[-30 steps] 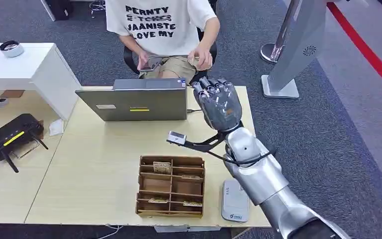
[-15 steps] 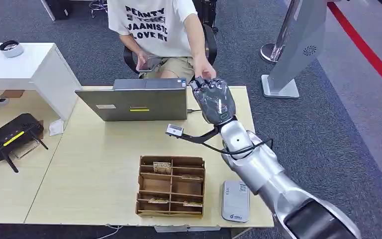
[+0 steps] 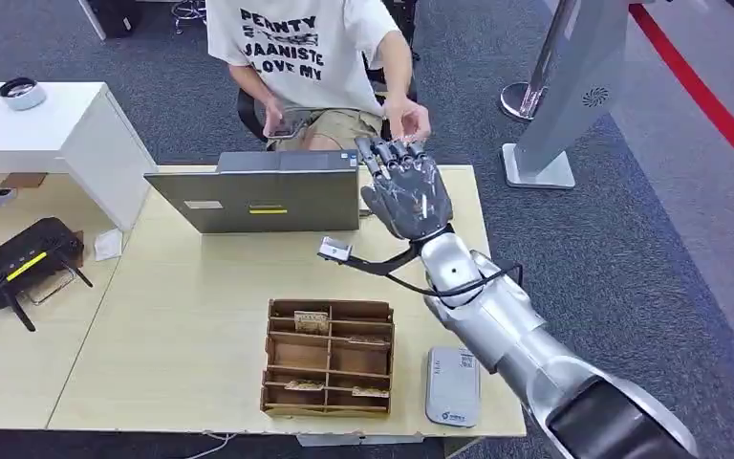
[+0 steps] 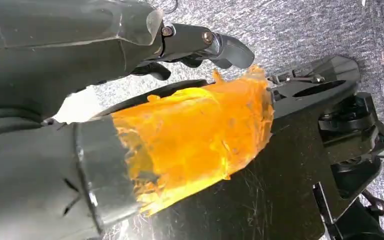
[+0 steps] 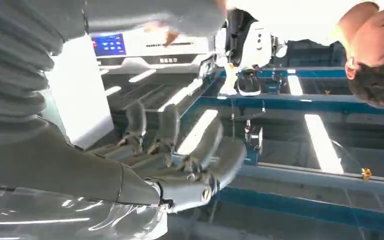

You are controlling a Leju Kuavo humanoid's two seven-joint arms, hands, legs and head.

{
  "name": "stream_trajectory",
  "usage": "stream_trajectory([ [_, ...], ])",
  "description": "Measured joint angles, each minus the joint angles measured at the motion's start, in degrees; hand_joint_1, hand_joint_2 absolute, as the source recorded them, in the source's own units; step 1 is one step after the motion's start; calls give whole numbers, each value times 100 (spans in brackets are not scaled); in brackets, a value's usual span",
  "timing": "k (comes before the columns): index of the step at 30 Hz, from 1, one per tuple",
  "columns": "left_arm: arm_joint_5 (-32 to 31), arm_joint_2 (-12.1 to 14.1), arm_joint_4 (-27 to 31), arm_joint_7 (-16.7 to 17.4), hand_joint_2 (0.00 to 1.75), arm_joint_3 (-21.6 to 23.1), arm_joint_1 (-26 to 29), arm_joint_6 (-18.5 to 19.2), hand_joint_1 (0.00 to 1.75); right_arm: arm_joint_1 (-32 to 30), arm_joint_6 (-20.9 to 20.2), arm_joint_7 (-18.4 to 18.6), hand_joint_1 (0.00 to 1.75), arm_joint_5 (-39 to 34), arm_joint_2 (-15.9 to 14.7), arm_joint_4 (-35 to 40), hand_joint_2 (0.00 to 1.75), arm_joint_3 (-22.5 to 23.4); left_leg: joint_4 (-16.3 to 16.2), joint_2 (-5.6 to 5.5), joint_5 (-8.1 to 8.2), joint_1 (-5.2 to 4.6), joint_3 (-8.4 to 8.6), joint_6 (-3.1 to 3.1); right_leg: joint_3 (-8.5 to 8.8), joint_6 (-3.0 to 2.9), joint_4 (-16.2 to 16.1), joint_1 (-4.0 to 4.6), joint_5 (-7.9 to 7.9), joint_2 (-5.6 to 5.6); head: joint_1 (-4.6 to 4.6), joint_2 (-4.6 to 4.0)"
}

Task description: Pass the card to the sensor for recognition and then transmit it.

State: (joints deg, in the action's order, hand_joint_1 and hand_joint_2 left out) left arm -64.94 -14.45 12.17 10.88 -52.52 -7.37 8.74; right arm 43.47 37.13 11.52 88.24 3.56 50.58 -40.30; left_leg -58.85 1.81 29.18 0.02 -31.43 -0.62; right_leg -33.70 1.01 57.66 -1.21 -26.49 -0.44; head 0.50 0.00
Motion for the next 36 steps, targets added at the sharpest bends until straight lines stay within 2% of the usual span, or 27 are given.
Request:
stream_trajectory([
  [5, 53, 0, 0, -17, 0, 9, 3, -33, 0, -205, 0, -396, 0, -18, 0, 399, 0, 155, 0, -1, 0, 0, 0, 0, 0, 0, 0, 0, 0, -1, 2, 0],
  [12, 72, 0, 0, -20, 0, 9, 3, -35, 0, -413, 0, -529, 0, -28, 2, 881, 0, 337, 0, 0, 0, 0, 0, 0, 0, 0, 0, 0, 0, 0, 2, 0],
  [13, 98, 0, 0, -22, 0, 9, 4, -42, 0, -470, 0, -692, 0, -106, 2, 989, 0, 389, 0, -1, 0, 0, 0, 0, 1, 0, 0, 0, 0, -2, 0, 0],
  [15, 155, 0, 0, -42, 0, 7, 16, -59, 0, -766, 0, -1445, 0, -484, 101, 1422, 0, 621, 0, -2, 0, 1, -1, 0, 1, 0, 0, 1, 0, -2, 0, 0],
  [16, 199, 4, 0, -63, 0, 7, 20, -46, 0, -978, 2, -1953, 0, -771, 237, 1654, 0, 799, 0, -1, 1, 2, -1, 1, 0, 0, 0, 2, -1, -1, 2, 0],
  [18, 326, 18, 0, -105, 0, 2, 22, -4, 0, -1476, 2, -3207, 0, -1685, 593, 2178, 0, 1293, 1, -6, 2, 6, -1, 2, 0, -1, 0, 8, -6, -5, 0, 0],
  [19, 380, 22, 0, -138, 0, -7, 29, 2, 0, -1738, 2, -3605, 0, -2074, 758, 2440, 0, 1490, 2, -13, 2, 7, -4, 2, 0, -4, 0, 10, -9, -14, 2, 0],
  [23, 664, 42, 0, -251, 0, -133, 140, -238, 0, -2958, 0, -4563, 0, -2907, 1213, 3657, 0, 1964, 5, -16, 10, 7, -5, 9, -1, -12, -1, 11, -20, -19, 2, 0],
  [26, 843, 42, 0, -317, 0, -293, 215, -374, 0, -3850, 0, -4758, 0, -3092, 1357, 4371, 0, 2155, 5, -16, 18, 7, -6, 10, -2, -9, -2, 10, -28, -18, 0, 0],
  [29, 968, 39, 0, -319, 0, -422, 230, -413, 0, -4448, -2, -4947, 0, -3268, 1410, 4702, 0, 2289, 5, -15, 20, 7, -7, 11, 0, -9, -3, 10, -28, -17, 2, 0],
  [36, 1007, 39, 0, -319, 0, -581, 235, -424, 0, -4979, -2, -4993, 0, -3303, 1445, 5077, 0, 2426, 5, -12, 18, 6, 3, 13, 6, -12, -2, 9, -24, -14, 0, 0],
])
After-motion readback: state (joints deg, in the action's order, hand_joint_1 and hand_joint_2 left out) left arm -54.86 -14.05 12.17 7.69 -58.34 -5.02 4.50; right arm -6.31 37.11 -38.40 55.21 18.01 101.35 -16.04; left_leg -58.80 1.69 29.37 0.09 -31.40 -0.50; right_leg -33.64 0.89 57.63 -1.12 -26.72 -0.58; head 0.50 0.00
